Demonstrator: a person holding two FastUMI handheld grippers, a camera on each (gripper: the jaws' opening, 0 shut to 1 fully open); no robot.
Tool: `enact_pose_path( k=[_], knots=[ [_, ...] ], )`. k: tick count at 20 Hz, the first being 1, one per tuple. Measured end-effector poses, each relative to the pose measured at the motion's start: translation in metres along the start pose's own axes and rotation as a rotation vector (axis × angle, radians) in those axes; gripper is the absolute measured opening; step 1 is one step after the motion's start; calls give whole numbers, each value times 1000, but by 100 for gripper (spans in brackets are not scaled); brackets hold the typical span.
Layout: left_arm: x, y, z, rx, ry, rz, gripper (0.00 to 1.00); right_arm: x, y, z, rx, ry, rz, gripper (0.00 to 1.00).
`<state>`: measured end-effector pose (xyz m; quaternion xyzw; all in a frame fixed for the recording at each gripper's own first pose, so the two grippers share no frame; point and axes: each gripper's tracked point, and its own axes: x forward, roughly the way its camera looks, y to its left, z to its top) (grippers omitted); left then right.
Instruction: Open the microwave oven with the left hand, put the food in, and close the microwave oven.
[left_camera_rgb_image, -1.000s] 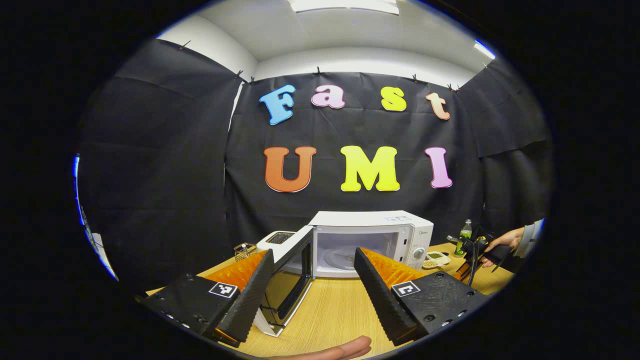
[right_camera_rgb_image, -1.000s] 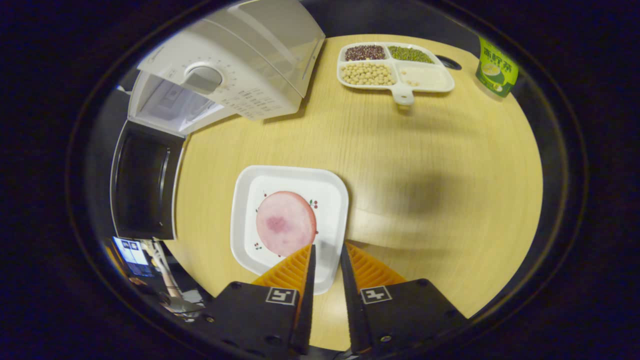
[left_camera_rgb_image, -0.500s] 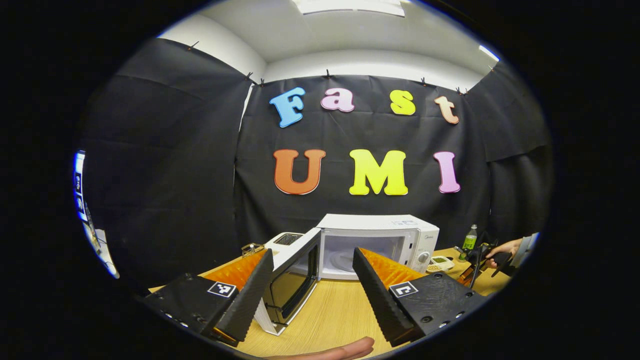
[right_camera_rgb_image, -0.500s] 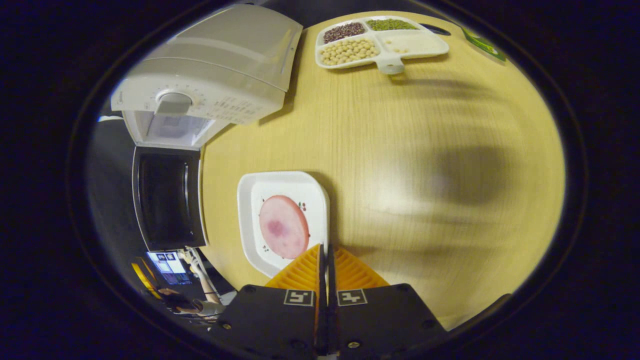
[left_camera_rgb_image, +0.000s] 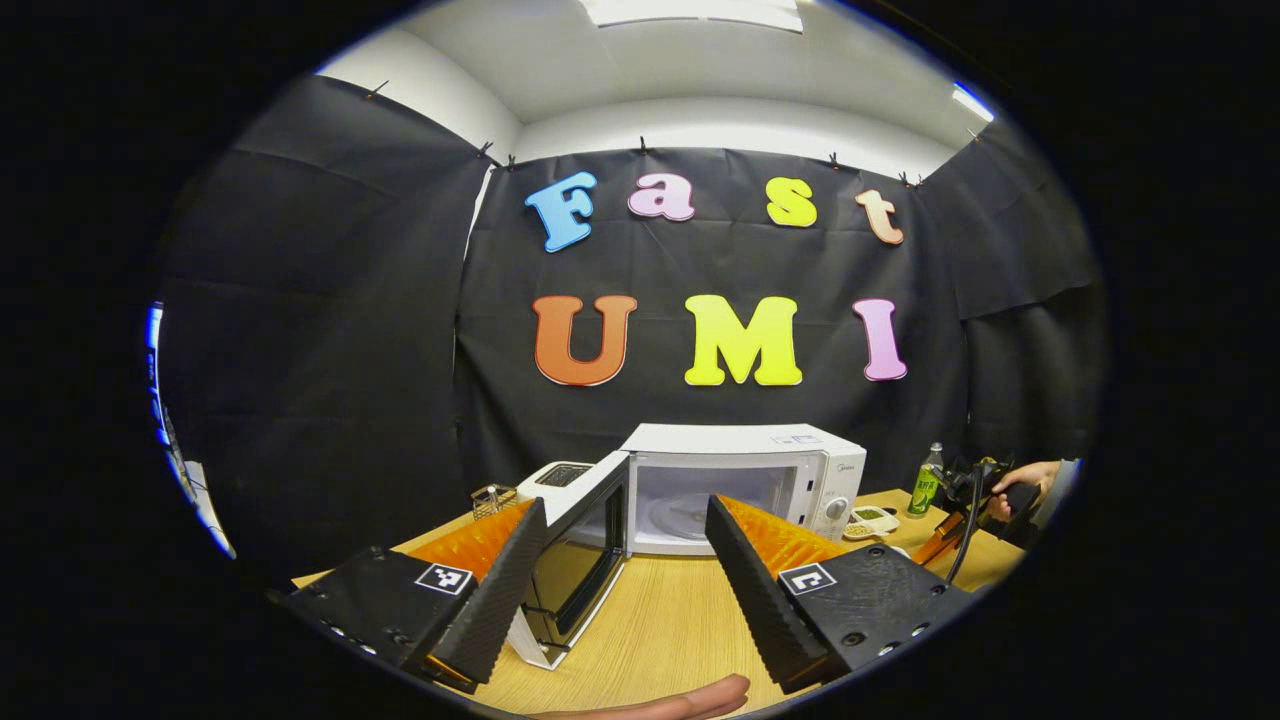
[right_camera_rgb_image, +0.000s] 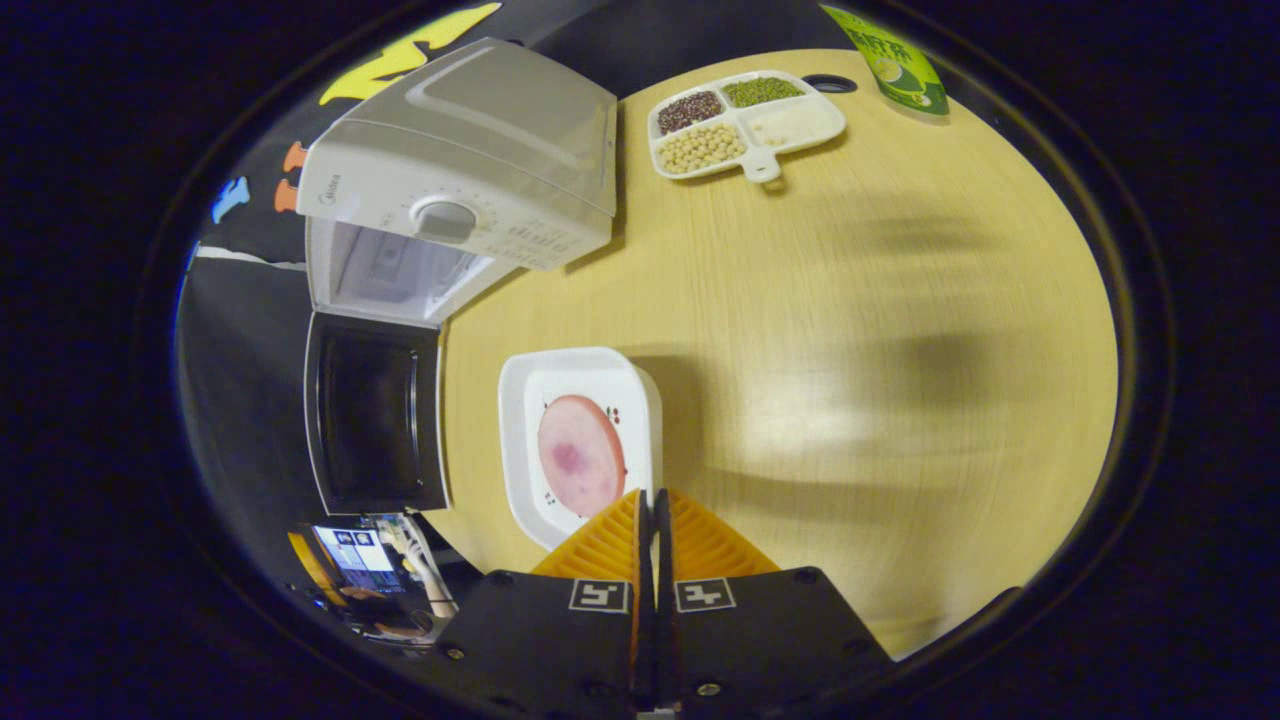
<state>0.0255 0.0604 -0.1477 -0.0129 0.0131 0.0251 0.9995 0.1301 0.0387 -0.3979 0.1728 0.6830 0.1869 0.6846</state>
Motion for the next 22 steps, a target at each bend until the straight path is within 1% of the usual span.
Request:
enact_pose_path(
  k=[3,6,7,8,10,13,14,15,18,20,22],
  knots=[
    [-4,5,-2,-13,-3,-23,95,5,27,-4,52,-48,15,4],
    [-6,14,-2,-30,-16,-45,95,21,49,3,71,-137,-8,4],
    [-6,18,-4,-30,-13,-49,95,28,60,4,89,-160,-2,0],
    [-7,22,-3,-26,-16,-50,95,37,73,3,113,-171,21,4],
    [-8,28,-3,-12,-16,-52,95,52,99,2,155,-191,76,4],
    [-8,38,2,-8,-23,-53,95,71,133,-1,192,-219,111,4],
    [-8,41,2,-11,-21,-53,95,76,148,1,205,-247,131,0],
    [-8,44,3,-13,-18,-47,95,80,164,3,228,-280,159,4],
    [-11,60,8,-18,-16,-19,95,93,205,23,328,-402,241,4],
    [-14,65,14,-22,-26,-11,95,105,225,37,402,-462,271,4],
    [-18,70,17,-17,-35,-5,95,122,237,60,470,-531,294,4]
  ],
)
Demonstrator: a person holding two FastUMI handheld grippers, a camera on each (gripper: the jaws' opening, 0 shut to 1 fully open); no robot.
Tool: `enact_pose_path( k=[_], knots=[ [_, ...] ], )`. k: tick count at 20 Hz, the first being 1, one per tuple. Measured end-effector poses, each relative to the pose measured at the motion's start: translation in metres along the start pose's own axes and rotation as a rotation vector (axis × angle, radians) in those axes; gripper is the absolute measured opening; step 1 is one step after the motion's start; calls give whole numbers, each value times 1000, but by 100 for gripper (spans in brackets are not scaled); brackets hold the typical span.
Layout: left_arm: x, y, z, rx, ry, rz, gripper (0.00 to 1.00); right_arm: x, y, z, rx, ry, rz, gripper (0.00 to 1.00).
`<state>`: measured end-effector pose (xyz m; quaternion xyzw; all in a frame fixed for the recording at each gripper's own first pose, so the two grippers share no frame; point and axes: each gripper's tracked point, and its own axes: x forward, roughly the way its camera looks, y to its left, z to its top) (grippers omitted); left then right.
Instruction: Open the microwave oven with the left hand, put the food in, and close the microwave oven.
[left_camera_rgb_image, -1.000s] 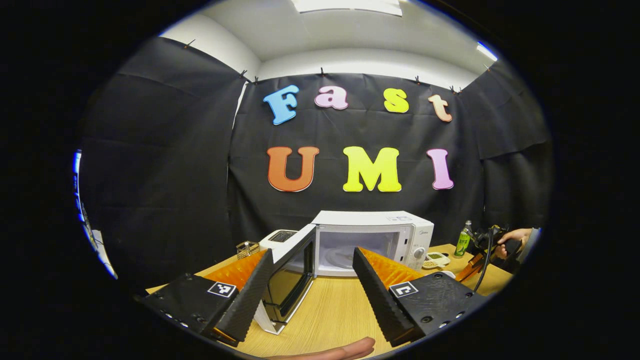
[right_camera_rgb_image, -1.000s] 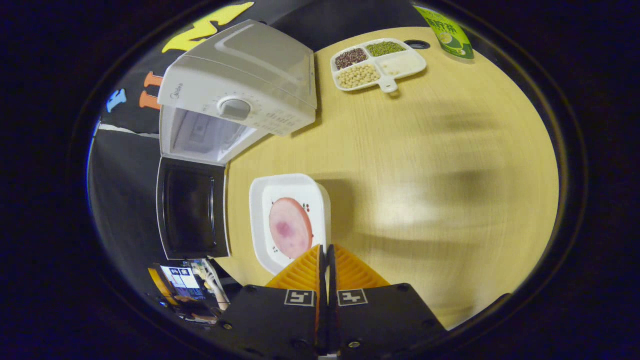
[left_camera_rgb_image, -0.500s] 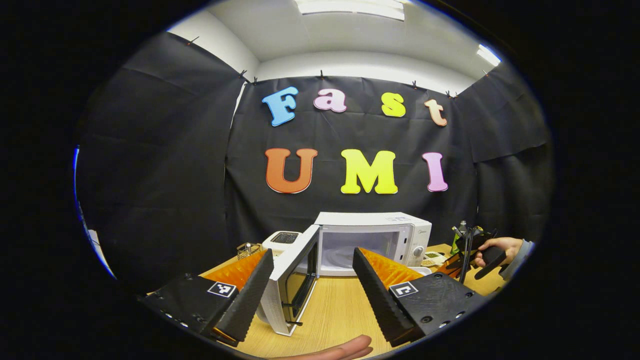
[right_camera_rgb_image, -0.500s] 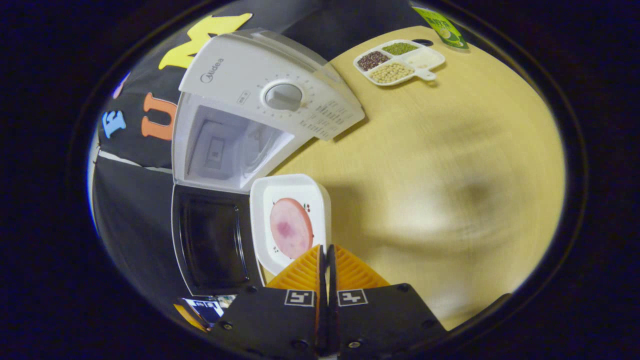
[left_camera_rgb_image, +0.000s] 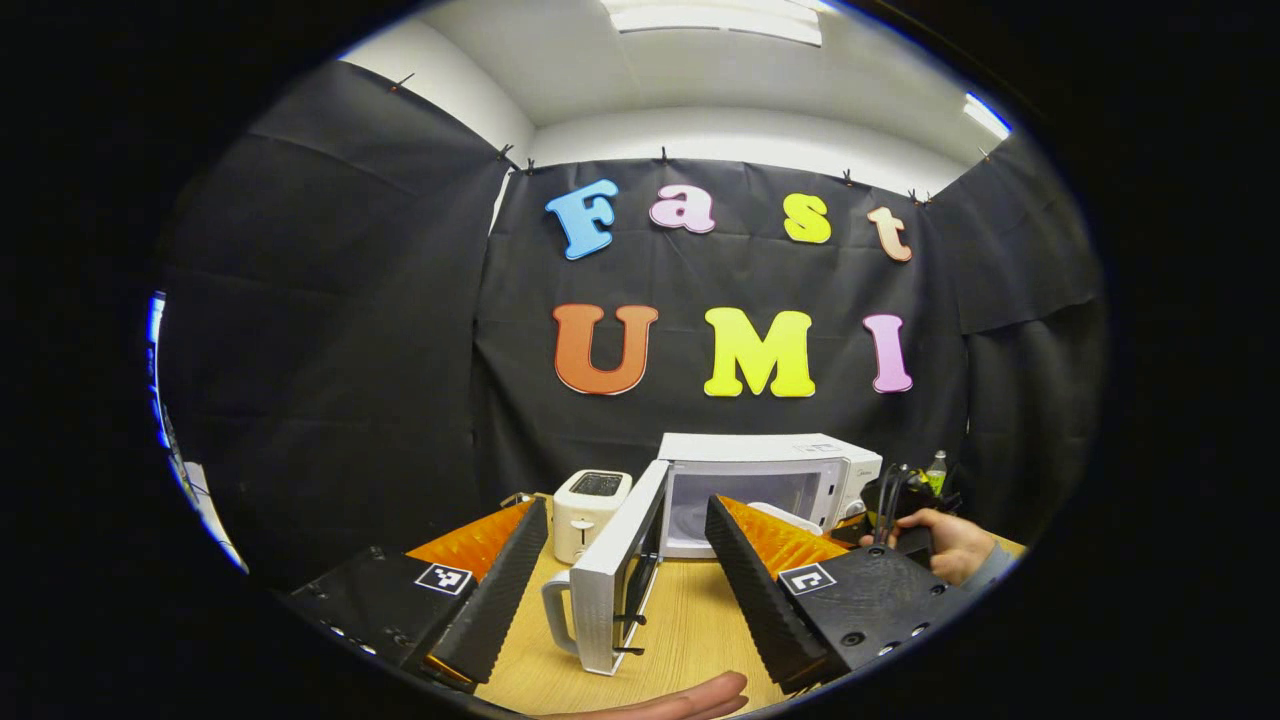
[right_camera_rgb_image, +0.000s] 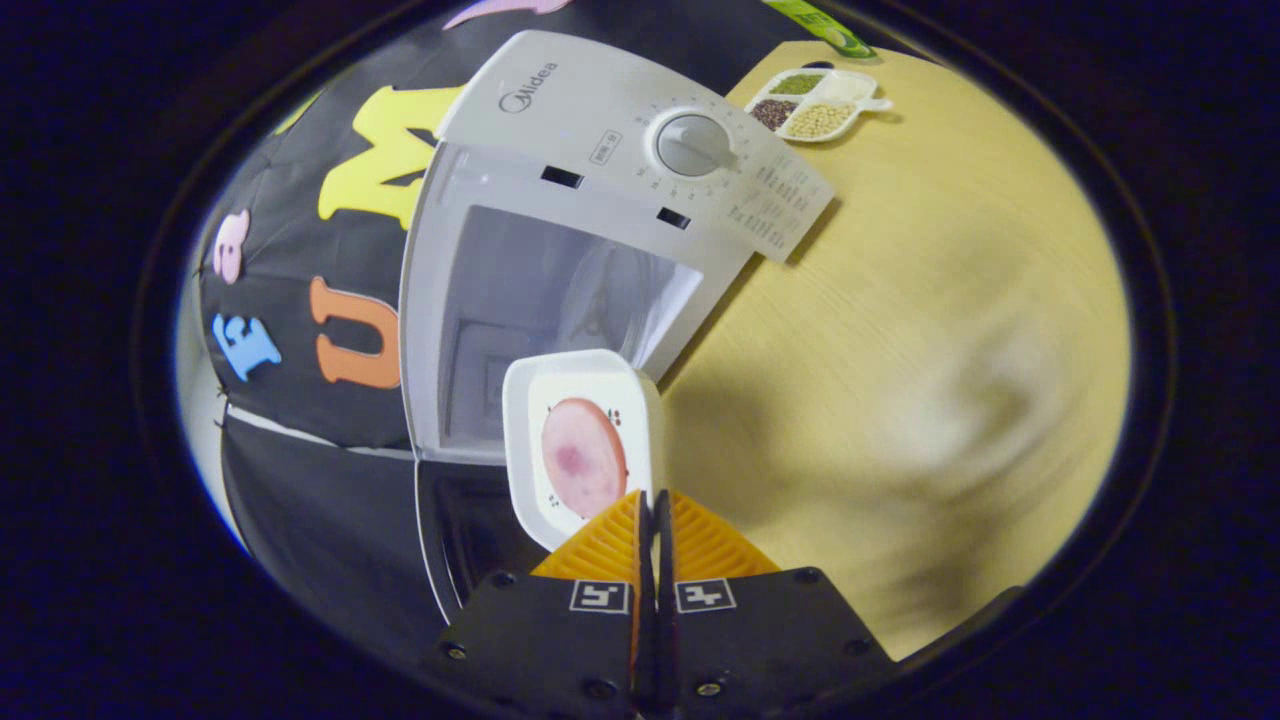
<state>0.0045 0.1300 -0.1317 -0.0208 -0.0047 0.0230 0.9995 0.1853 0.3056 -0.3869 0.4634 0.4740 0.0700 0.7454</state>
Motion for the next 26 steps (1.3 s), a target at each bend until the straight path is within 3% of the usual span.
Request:
enact_pose_path(
  k=[3,5,6,7,10,11,12,20,21,22,23,24,25,26],
  knots=[
    [-1,7,-4,10,5,5,95,37,23,12,82,-122,77,0],
    [2,9,-8,16,13,7,95,59,36,19,140,-175,122,4],
    [4,11,-12,16,21,8,95,69,42,23,172,-200,142,0],
    [6,12,-17,15,33,11,95,79,45,28,185,-224,154,5],
    [12,9,-28,-7,74,15,95,99,51,49,197,-356,184,6],
    [14,9,-29,-8,72,27,84,103,50,58,212,-405,191,7],
    [16,10,-30,-1,71,42,95,107,51,67,225,-448,202,8],
    [17,-20,-17,42,29,-10,95,134,49,80,115,-496,209,13],
    [16,-21,-19,38,31,-16,95,135,47,80,99,-505,210,6],
    [15,-21,-20,35,35,-17,95,139,48,82,74,-518,216,16],
    [14,-19,-22,35,39,-13,95,136,46,80,38,-528,211,0],
    [13,-17,-23,35,41,-8,95,135,46,80,11,-539,208,0],
    [12,-15,-23,34,44,0,95,135,47,78,-19,-550,202,13],
    [10,-12,-23,34,44,9,95,133,47,78,-51,-564,198,15]
  ],
)
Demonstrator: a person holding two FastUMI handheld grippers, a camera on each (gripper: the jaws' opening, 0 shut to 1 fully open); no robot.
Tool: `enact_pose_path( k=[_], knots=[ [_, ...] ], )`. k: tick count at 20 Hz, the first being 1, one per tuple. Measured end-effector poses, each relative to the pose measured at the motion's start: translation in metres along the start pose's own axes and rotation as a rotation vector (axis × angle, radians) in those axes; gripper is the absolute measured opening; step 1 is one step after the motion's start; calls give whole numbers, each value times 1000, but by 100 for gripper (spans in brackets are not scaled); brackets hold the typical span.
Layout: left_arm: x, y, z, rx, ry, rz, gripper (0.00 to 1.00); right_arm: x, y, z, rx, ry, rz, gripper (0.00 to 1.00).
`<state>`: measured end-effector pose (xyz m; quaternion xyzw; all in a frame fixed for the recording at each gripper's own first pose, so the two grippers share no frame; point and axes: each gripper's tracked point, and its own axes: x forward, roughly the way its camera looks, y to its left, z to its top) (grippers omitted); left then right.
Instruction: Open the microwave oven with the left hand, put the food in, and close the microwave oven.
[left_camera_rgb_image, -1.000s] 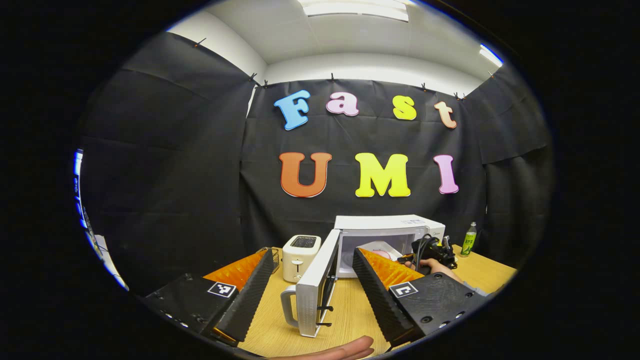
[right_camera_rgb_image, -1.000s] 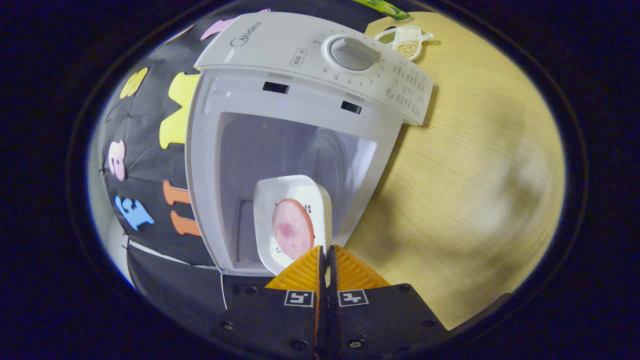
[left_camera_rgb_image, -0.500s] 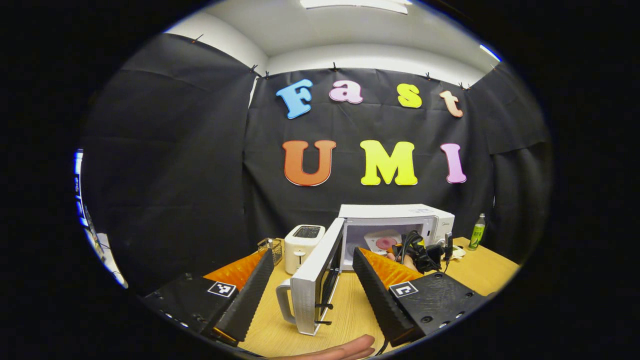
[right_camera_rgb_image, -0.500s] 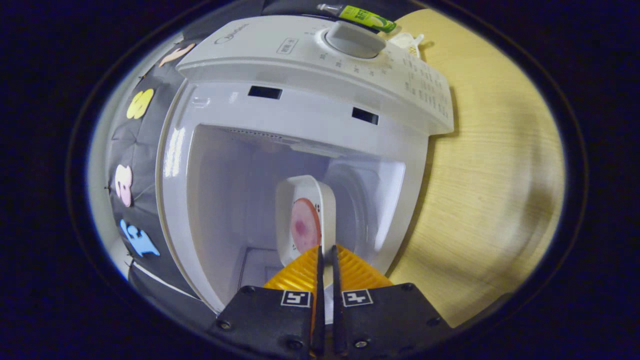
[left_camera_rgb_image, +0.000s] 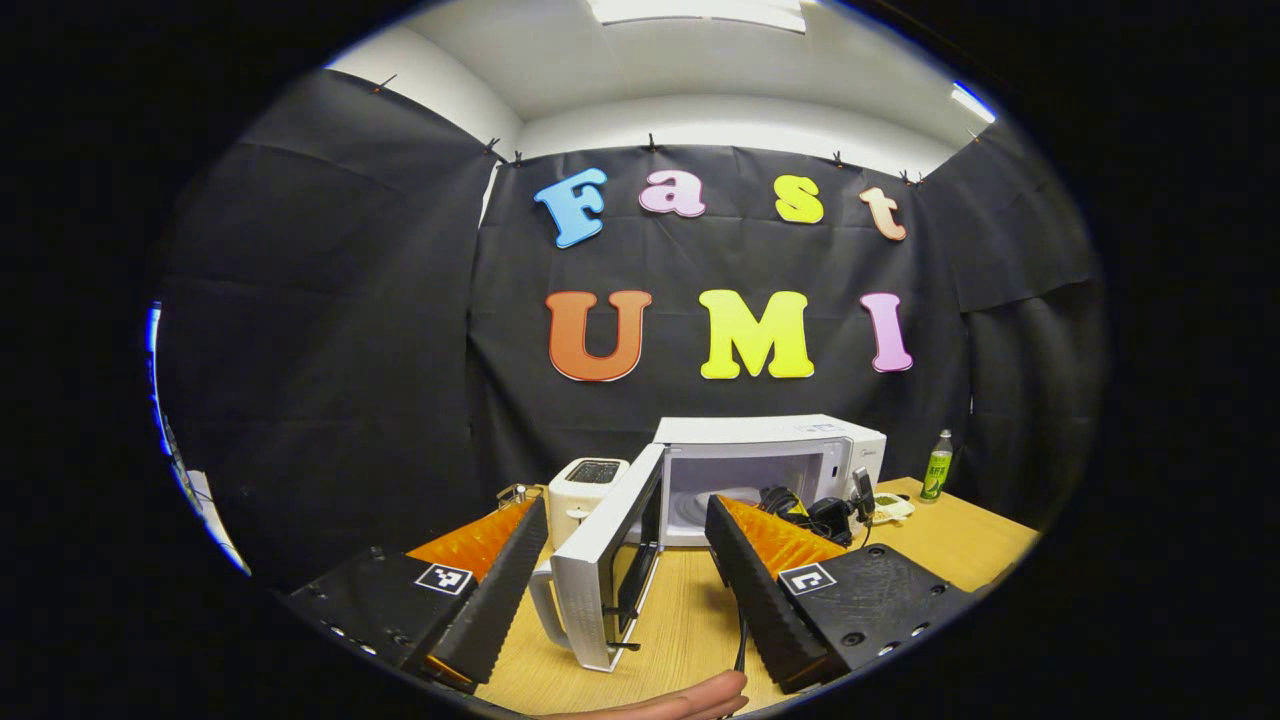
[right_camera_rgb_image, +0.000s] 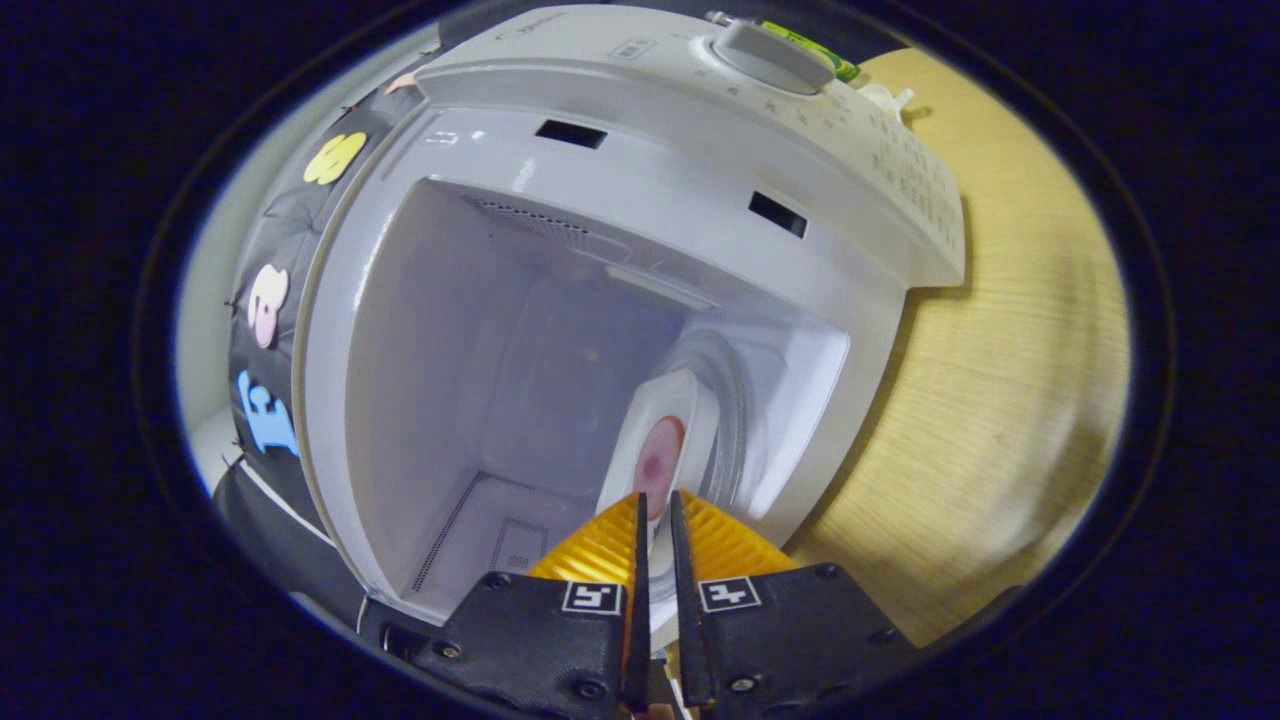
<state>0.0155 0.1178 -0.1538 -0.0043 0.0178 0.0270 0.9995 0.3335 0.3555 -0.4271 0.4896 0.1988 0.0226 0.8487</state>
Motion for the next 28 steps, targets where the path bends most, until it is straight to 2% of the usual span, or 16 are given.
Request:
enact_pose_path(
  k=[1,5,6,7,9,10,11,15,19,22,27,28],
  knots=[
    [-2,2,0,-2,-3,4,95,-2,1,-2,-41,-1,1,5],
    [-12,8,2,-17,-12,7,95,-15,3,-6,-216,-11,-2,27],
    [-15,10,1,-23,-10,10,95,-20,4,-8,-257,-6,2,45],
    [-17,15,0,-24,-7,18,95,-27,7,-10,-297,1,16,55],
    [-21,26,1,-20,-18,38,95,-46,8,-8,-372,0,36,83],
    [-23,32,2,-23,-24,47,95,-56,7,-5,-405,-7,41,86],
    [-26,37,3,-35,-27,51,95,-68,9,-2,-434,-11,47,98],
    [-28,61,-7,-66,-3,41,95,-119,22,28,-544,-45,91,100],
    [-32,81,-19,-13,27,61,95,-183,30,70,-698,-106,103,100],
    [-37,93,-23,38,27,75,95,-238,52,102,-718,-150,171,99],
    [-39,98,-25,60,21,69,95,-326,72,170,-940,-230,148,100],
    [-39,99,-27,78,21,70,84,-343,77,183,-984,-256,148,100]
  ],
)
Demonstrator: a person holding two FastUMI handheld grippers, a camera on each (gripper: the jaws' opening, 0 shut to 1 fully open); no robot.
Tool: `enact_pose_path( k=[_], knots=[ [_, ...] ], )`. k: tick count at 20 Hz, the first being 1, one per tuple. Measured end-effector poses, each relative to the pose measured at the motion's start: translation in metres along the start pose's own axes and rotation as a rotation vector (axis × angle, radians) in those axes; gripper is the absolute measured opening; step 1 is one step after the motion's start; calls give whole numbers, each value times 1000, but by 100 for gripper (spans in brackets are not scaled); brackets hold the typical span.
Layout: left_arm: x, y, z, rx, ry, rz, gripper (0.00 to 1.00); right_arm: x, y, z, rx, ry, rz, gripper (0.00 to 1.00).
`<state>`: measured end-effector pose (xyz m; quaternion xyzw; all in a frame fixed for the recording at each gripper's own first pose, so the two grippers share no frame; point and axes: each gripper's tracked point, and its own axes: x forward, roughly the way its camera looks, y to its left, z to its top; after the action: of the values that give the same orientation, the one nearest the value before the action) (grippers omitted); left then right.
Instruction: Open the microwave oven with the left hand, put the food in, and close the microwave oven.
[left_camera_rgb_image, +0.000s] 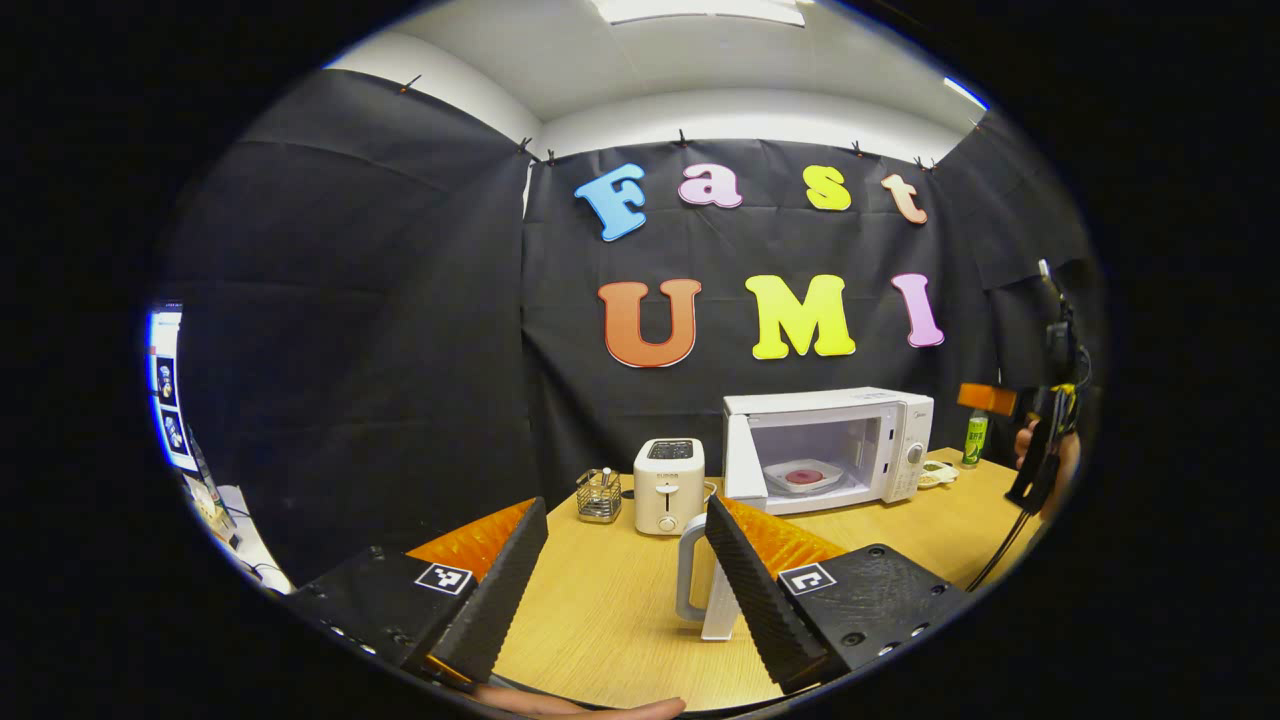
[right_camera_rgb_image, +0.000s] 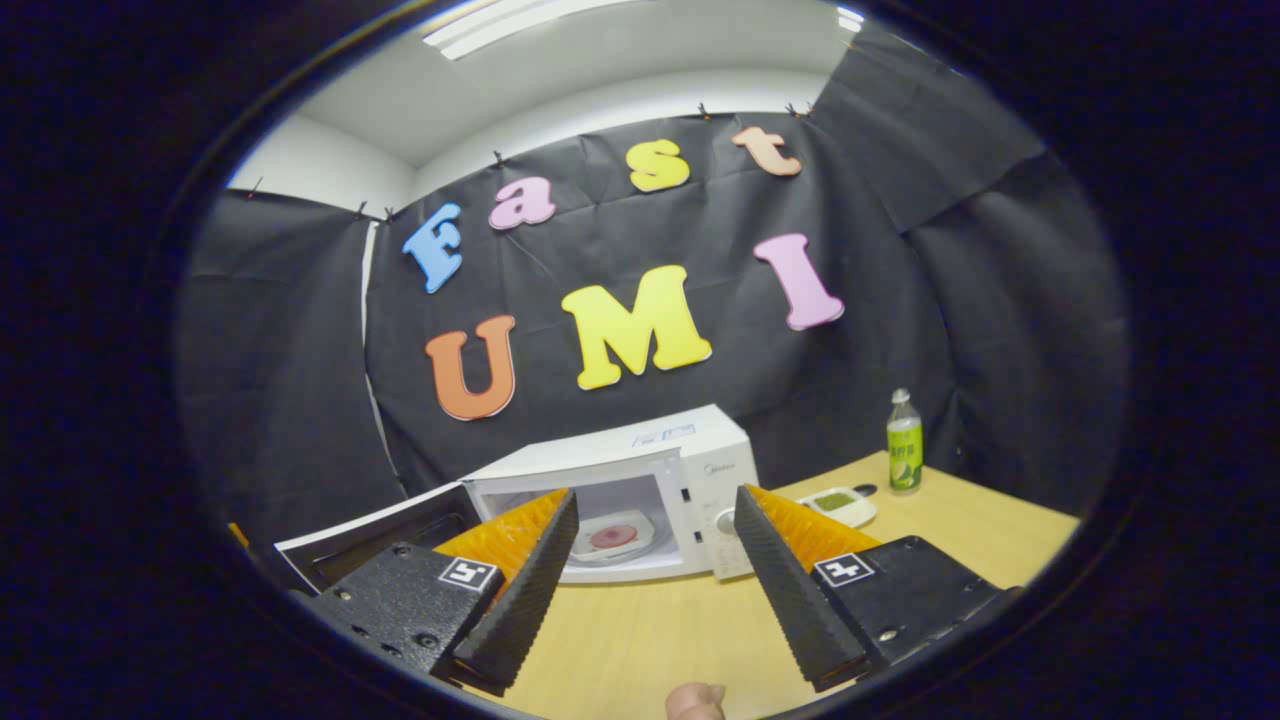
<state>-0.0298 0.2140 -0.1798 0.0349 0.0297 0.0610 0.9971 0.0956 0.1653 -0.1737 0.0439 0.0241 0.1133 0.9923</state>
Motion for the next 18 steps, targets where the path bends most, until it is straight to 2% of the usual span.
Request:
enact_pose_path(
  k=[1,2,4,5,7,11,12,13,14,15,16,17,18],
  knots=[
    [0,-1,0,18,-1,-6,84,-14,-8,14,-34,-21,-14,100],
    [0,-3,-2,34,2,-16,95,-27,-16,25,-51,-33,-22,100],
    [0,-7,-9,47,22,-40,95,-50,-24,41,-59,-46,-17,99],
    [0,-9,-11,47,28,-47,87,-59,-31,45,-60,-41,-19,99],
    [0,-7,-8,41,13,-42,95,-76,-43,58,-60,-38,-25,99],
    [9,-5,-17,-22,26,-52,90,-102,-61,85,-81,-64,-31,100],
    [12,-4,-18,-37,27,-56,89,-112,-62,92,-90,-73,-28,90],
    [15,-4,-22,-51,34,-67,86,-124,-63,97,-103,-84,-35,100],
    [18,-4,-25,-65,35,-81,85,-130,-66,101,-119,-94,-39,100],
    [22,-1,-26,-77,23,-84,69,-135,-66,105,-133,-103,-43,100],
    [28,5,-25,-85,9,-71,48,-141,-68,106,-151,-105,-49,100],
    [33,11,-30,-88,14,-63,27,-145,-71,108,-164,-111,-59,89],
    [42,9,-37,-90,27,-73,5,-148,-73,109,-169,-115,-61,100]
  ],
)
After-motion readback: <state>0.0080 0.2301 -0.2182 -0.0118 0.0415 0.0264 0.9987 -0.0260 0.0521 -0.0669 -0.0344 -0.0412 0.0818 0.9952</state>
